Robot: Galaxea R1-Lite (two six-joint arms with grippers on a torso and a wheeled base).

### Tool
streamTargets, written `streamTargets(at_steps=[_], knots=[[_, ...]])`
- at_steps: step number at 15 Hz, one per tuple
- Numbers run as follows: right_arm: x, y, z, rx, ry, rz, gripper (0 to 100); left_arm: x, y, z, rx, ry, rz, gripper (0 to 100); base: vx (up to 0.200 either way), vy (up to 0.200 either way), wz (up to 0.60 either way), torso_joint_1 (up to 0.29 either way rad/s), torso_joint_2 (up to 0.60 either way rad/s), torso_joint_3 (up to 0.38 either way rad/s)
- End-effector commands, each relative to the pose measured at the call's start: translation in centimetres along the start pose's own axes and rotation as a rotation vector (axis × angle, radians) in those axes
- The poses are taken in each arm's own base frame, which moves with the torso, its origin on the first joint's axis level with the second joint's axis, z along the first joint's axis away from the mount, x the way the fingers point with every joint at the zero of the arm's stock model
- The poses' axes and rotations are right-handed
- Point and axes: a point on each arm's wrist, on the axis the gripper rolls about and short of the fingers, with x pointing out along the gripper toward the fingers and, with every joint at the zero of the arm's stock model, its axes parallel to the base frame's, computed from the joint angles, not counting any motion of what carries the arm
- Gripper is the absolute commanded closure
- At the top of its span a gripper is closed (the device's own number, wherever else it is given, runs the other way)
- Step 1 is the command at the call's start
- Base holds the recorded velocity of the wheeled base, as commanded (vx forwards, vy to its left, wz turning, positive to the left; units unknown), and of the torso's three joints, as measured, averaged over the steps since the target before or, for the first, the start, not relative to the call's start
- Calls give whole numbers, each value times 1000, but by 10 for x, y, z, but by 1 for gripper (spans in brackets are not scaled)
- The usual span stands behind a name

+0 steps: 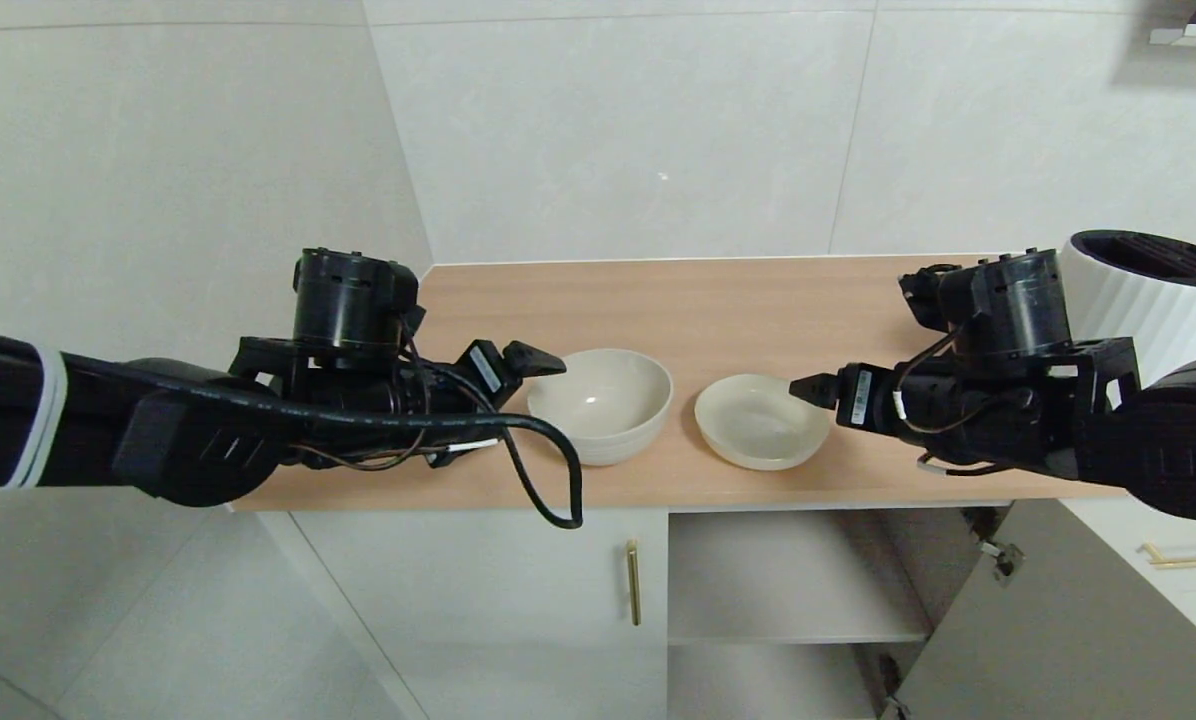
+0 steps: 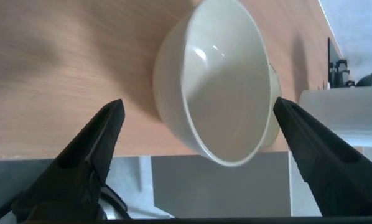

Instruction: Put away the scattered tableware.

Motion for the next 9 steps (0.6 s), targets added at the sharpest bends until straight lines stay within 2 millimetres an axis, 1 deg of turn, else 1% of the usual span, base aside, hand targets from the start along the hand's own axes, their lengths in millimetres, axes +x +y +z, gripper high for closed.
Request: streamTargets(at_steps=[1,2,3,4,9], knots=[[0,0,0,0,-1,1,0,14,5,-5,-12,17,32,0,0,0,0,0,0,0],[0,0,0,0,-1,1,0,17,6,-7,-11,19,37,0,0,0,0,0,0,0],[0,0,0,0,0,0,0,27,8,-10,-8,5,71,0,0,0,0,0,0,0],[0,0,0,0,0,0,0,28,9,-11,-7,2,78,0,0,0,0,0,0,0],[-1,0,0,1,0,3,0,26,7,-10,-7,-3,72,0,0,0,0,0,0,0]])
